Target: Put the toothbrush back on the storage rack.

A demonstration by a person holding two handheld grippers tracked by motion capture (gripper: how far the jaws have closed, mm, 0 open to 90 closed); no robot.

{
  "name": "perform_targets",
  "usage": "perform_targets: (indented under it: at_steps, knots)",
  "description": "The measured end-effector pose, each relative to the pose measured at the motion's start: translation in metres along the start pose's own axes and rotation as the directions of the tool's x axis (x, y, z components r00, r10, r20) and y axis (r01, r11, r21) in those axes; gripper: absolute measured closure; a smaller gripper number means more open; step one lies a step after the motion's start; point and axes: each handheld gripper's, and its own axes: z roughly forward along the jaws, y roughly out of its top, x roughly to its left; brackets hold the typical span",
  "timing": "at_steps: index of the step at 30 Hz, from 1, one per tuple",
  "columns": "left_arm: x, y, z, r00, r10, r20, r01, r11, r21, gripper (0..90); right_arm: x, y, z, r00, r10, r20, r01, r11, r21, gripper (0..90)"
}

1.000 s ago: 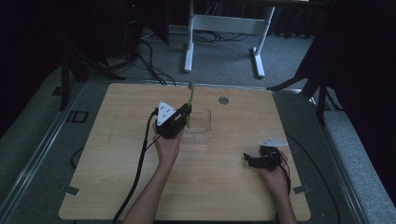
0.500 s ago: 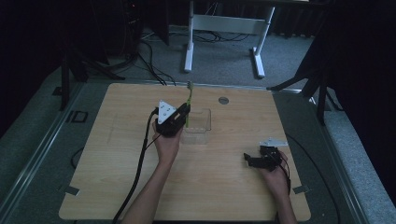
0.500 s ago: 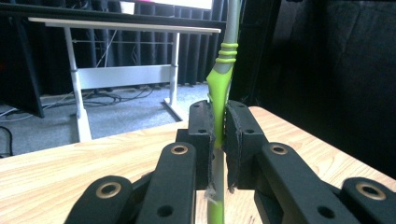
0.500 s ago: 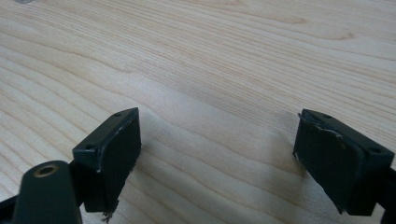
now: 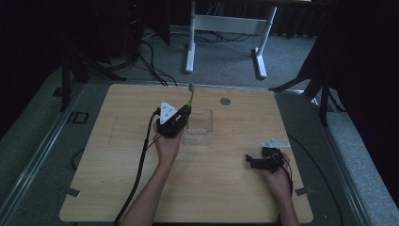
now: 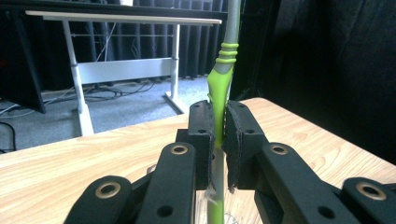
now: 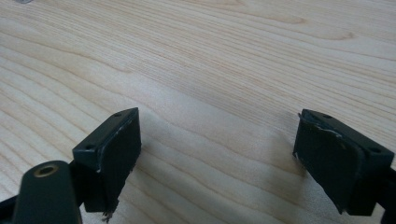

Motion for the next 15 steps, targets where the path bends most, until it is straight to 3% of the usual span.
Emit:
perform_targets:
  at_steps: [15]
  knots:
    - [-0.0017,-0.0061,0.0056,0.9995,0.031,0.005,-0.031,0.998,0.055,81.2,0.0,0.0,0.0,1.0,0.0,0.001,0.0,1.0,0.0,14.8]
